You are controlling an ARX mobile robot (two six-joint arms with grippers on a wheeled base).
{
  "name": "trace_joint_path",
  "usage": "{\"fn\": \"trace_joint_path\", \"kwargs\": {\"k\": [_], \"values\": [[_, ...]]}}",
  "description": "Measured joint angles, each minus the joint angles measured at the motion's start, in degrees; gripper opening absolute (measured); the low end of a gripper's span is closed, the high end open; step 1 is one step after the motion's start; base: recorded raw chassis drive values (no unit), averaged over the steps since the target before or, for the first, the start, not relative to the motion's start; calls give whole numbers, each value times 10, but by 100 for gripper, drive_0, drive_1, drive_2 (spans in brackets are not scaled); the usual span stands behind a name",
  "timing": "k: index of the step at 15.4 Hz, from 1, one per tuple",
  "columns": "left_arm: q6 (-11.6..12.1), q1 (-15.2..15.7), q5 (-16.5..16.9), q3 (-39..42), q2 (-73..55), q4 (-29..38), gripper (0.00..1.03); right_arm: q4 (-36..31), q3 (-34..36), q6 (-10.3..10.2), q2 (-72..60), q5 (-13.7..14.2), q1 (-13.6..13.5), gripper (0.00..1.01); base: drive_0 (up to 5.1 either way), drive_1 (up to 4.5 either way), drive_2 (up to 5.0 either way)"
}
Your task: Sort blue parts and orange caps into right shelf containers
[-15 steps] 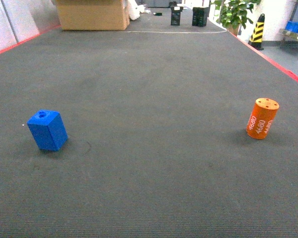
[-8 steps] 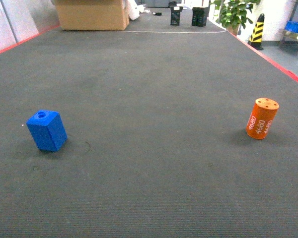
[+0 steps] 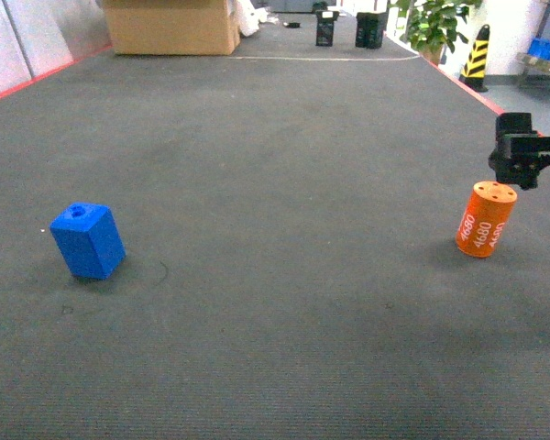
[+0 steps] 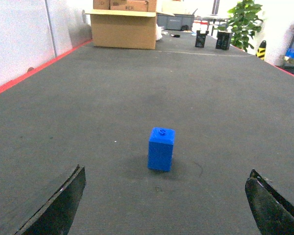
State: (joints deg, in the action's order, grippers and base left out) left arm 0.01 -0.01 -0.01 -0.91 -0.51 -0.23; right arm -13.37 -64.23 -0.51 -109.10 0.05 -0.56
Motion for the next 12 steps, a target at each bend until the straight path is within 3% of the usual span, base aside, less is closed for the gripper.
{"fn": "trace_joint_path", "kwargs": {"k": [2, 4, 7, 10, 12], "values": [[0, 0, 0, 0, 0, 0, 98, 34, -68, -14, -59, 6, -7, 98, 0, 0, 0], [0, 0, 0, 0, 0, 0, 98, 45, -96, -14, -99, 7, -15, 98, 0, 0, 0], [0, 0, 0, 0, 0, 0, 98, 46, -99, -12, -133, 26, -29, 71, 0, 0, 0], [0, 0, 0, 0, 0, 0, 98, 23, -81, -12, -132, 26, -29, 44, 0, 0, 0], [0, 0, 0, 0, 0, 0, 98, 3, -50, -12, -110, 17, -29, 44, 0, 0, 0]]}}
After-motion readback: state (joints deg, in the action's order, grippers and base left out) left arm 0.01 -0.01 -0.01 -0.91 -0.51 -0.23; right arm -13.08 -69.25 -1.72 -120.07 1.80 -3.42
